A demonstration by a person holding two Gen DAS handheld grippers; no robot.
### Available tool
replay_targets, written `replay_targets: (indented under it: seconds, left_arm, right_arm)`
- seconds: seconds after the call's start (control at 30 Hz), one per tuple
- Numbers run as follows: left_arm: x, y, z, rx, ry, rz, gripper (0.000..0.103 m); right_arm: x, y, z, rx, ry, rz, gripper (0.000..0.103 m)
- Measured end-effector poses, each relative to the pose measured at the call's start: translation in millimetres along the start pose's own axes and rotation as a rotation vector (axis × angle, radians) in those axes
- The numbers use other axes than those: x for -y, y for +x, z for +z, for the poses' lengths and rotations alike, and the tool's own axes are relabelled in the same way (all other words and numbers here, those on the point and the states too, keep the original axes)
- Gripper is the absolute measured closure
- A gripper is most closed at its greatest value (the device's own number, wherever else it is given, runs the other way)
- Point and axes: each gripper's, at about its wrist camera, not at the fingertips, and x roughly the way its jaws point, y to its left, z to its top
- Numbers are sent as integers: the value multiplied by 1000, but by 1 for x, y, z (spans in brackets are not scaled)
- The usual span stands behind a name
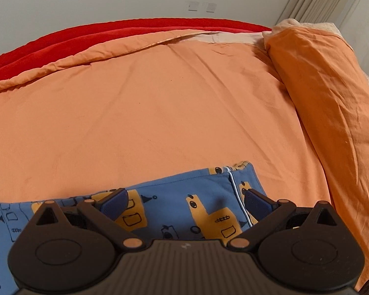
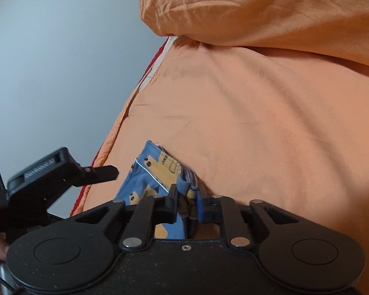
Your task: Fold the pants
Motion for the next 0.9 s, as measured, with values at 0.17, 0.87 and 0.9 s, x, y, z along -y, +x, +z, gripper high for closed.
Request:
replay_targets:
  seconds: [0.17, 0.87, 0.9]
  left_arm:
    - [-8, -12, 3, -7, -45, -106, 1]
    - [-6, -17, -5, -53, -38, -193, 14]
    - [-3, -19, -5, -43, -18, -181, 16]
  right_arm:
    - [-48, -17, -33, 161, -500, -32, 88]
    - [-97, -20, -145, 300, -1442, -99, 88]
    - [-97, -20, -147, 299, -1454, -97, 88]
